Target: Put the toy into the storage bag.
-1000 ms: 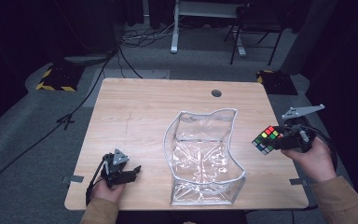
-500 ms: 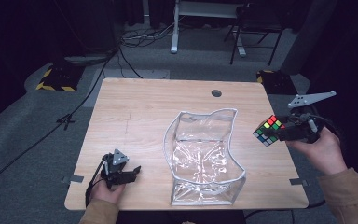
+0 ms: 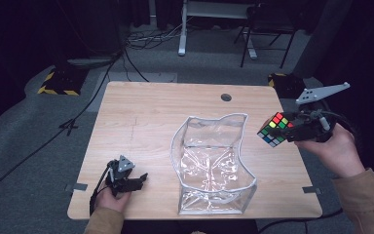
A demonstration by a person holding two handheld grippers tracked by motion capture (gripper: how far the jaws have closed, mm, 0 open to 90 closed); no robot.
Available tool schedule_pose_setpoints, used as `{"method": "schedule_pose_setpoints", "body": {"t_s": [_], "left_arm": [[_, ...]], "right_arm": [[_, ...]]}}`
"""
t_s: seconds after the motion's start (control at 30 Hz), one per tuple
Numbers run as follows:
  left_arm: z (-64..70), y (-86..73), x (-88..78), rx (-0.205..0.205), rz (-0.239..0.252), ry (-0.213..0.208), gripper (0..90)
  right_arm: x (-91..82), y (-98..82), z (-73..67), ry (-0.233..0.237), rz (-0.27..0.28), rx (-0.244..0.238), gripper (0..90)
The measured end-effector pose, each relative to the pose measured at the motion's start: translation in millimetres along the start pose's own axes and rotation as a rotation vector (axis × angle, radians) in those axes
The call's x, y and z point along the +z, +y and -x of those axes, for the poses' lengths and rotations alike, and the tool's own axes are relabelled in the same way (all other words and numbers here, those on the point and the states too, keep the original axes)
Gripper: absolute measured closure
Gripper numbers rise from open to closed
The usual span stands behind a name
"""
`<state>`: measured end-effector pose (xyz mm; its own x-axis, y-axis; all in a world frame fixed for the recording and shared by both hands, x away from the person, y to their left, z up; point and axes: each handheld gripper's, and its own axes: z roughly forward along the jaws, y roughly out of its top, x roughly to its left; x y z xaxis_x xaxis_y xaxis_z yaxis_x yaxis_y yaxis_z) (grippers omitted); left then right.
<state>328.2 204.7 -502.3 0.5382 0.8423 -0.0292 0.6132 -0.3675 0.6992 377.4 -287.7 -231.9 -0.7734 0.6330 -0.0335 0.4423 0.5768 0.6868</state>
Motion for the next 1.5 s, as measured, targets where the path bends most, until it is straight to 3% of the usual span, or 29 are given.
{"method": "schedule_pose_setpoints", "body": {"t_s": [0.1,0.5,1.17,1.5], "left_arm": [[0.0,0.0,0.0,0.001,0.0,0.0,26.6],[0.1,-0.1,-0.1,0.001,-0.001,-0.001,26.5],[0.0,-0.6,-0.4,0.002,0.0,-0.001,26.5],[-0.1,-0.6,-0.4,0.002,-0.001,-0.001,26.4]], "right_arm": [[4.8,12.5,-9.9,0.019,-0.008,-0.037,33.9],[18.7,43.1,-36.1,0.087,-0.009,-0.105,33.9],[43.0,75.0,-70.8,0.158,-0.057,-0.218,33.9],[76.3,83.2,-86.8,0.212,-0.102,-0.275,33.9]]}}
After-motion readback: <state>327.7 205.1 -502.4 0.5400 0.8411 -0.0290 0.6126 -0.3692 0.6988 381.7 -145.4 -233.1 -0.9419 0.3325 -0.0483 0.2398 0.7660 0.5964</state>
